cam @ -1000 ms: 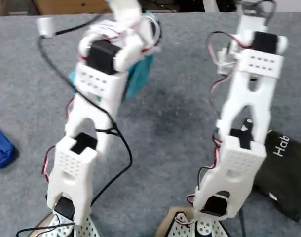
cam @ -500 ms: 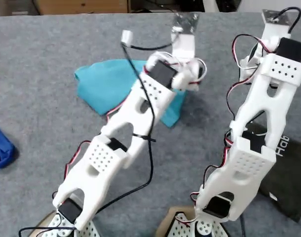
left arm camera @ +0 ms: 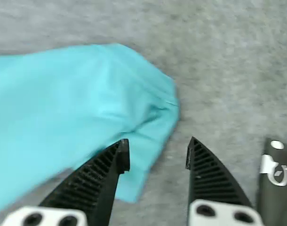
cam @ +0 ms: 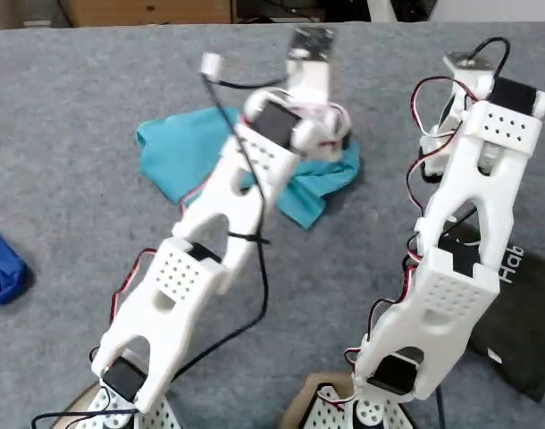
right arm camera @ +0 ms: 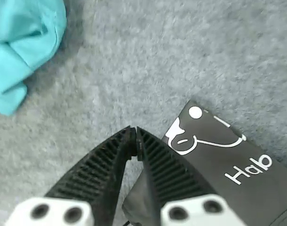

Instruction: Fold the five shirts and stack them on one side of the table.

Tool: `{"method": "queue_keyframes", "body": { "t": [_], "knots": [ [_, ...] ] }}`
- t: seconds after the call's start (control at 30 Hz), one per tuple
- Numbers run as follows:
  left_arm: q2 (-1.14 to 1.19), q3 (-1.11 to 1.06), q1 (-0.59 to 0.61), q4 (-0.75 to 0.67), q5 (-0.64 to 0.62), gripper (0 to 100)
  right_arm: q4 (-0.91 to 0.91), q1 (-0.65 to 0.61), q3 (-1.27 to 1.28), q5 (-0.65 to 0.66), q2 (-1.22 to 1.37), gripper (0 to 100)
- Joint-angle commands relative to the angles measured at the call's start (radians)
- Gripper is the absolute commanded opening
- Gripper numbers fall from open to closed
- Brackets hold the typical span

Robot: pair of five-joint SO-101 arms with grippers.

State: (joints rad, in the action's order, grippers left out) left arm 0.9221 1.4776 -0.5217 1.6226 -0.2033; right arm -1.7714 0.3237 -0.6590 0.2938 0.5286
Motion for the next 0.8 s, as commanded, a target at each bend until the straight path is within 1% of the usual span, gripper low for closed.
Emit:
{"method": "queue_keyframes", "body": {
  "t": [0.0,0.1,0.23,0.33,0.43,0.57,0.67,0.77],
  "knots": [
    [-0.007,0.173,0.068,0.137,0.089,20,-0.012,-0.033,0.027,0.041,-0.079,1.2],
    [-0.015,0.193,0.141,0.138,0.129,16,-0.014,-0.042,0.033,0.100,-0.079,1.2],
    [-0.015,0.190,0.215,0.140,0.212,10,-0.014,-0.059,0.038,0.155,-0.110,1.2],
    [-0.015,0.190,0.259,0.140,0.206,2,-0.014,-0.073,0.068,0.198,-0.179,1.2],
    [-0.016,0.190,0.290,0.141,0.204,2,-0.014,-0.101,0.140,0.238,-0.266,1.2],
    [-0.050,0.187,0.328,0.143,0.204,2,-0.011,-0.150,0.280,0.252,-0.392,1.2],
    [-0.136,0.089,0.347,0.143,0.204,2,-0.009,-0.177,0.384,0.282,-0.470,1.2],
    [-0.285,-0.152,0.348,0.143,0.207,2,0.012,-0.193,0.470,0.315,-0.532,1.2]
  ]
}}
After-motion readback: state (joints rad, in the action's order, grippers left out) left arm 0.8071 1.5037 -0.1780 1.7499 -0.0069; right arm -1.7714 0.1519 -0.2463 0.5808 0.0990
